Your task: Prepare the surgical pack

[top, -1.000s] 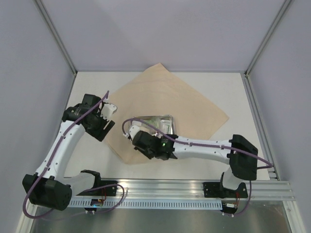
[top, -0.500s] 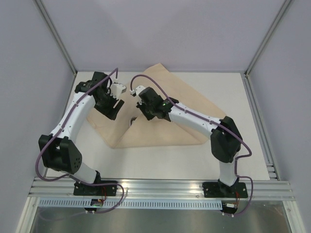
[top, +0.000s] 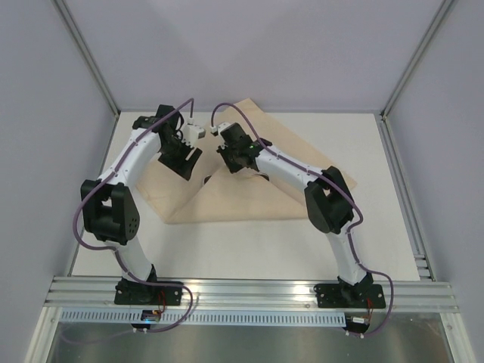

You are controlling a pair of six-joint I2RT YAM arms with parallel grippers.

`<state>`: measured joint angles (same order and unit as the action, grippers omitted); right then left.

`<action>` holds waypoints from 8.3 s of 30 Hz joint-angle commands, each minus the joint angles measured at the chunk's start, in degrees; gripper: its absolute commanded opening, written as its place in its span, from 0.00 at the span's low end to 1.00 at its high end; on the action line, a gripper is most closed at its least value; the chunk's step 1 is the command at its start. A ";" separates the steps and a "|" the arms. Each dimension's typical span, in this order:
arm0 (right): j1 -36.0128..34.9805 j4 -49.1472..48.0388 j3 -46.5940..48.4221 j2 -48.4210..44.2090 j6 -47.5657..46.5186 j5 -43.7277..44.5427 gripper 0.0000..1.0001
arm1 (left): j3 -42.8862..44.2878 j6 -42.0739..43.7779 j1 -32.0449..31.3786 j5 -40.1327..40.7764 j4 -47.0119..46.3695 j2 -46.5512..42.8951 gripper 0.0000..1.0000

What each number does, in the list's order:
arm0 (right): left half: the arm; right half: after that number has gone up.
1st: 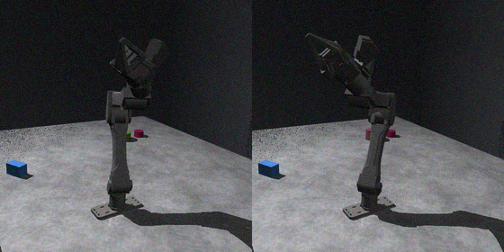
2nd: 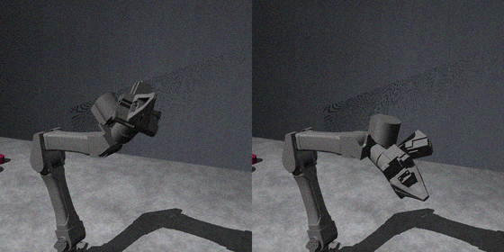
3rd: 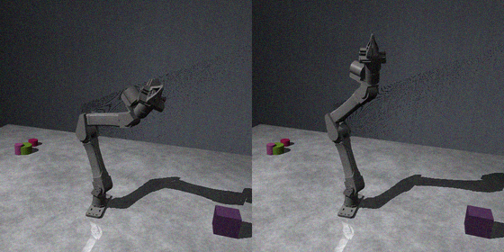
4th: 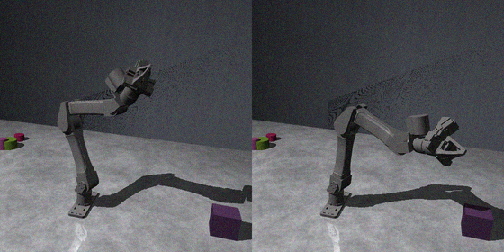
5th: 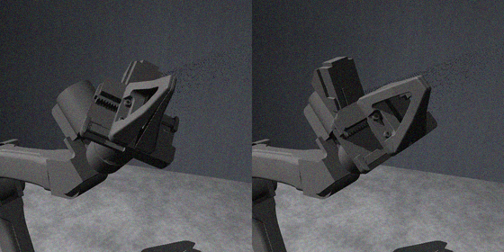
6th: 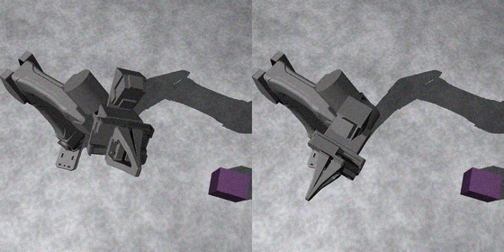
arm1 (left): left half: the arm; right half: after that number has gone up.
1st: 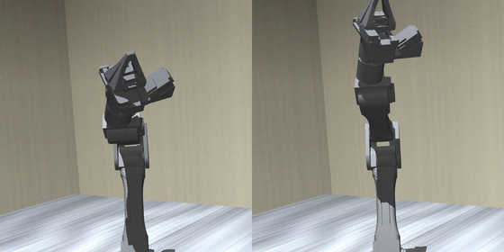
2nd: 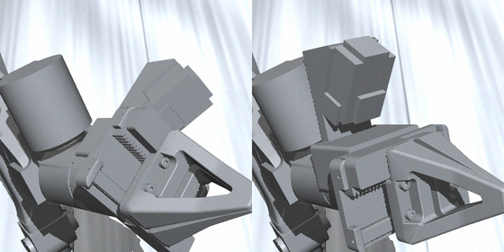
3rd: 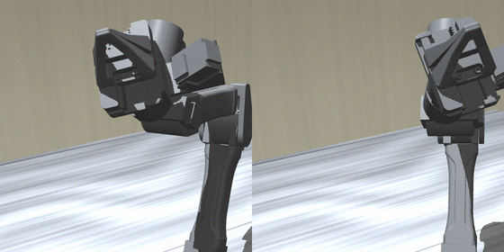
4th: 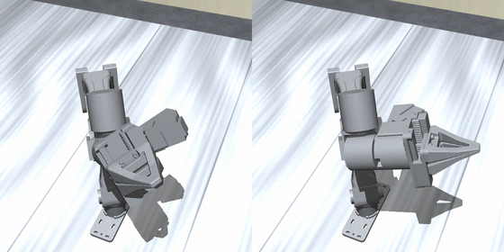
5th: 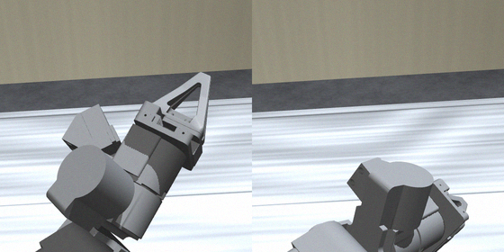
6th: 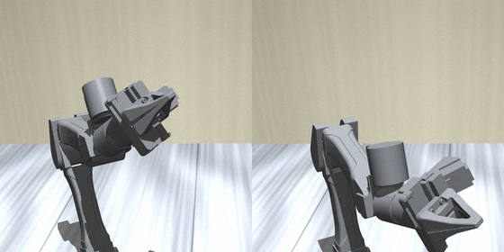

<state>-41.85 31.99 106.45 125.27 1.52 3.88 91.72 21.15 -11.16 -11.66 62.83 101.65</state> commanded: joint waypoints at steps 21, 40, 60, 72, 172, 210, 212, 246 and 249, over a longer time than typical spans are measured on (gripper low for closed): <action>9.76 2.46 17.73 12.89 10.68 -6.76 0.75 | 10.58 1.09 -2.99 -3.55 -1.30 12.88 0.74; 15.21 4.49 -18.00 -23.64 15.80 -2.64 0.67 | -0.47 2.76 -3.08 -10.32 5.65 1.63 0.69; 25.41 4.75 -25.95 -15.07 -4.50 -35.49 0.61 | 3.55 11.02 0.52 -20.93 -0.42 12.96 0.76; 29.37 4.31 -24.45 -9.00 -3.72 -43.52 0.37 | 4.86 13.65 0.52 -24.64 3.17 17.71 0.57; 18.20 2.82 -40.00 -33.77 24.41 -0.72 0.05 | -6.91 -3.22 0.26 -1.96 -4.29 3.84 0.52; 20.93 2.82 -45.28 -40.11 23.70 1.58 0.10 | -17.71 -2.95 15.38 -2.05 -6.39 -3.13 0.53; 21.02 0.45 -47.82 -38.19 24.93 0.61 0.09 | -18.86 -3.30 15.29 -1.96 -7.80 -0.68 0.53; 21.10 2.90 -44.76 -34.48 22.21 2.01 0.12 | 9.96 -5.32 30.84 2.87 -2.10 15.06 0.76; 21.10 3.61 -44.49 -34.31 22.21 2.36 0.12 | 14.44 -6.55 32.60 2.00 -2.01 20.77 0.79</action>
<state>-20.91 34.39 59.66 92.58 24.21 4.71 101.23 16.51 20.08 -9.13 58.83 119.74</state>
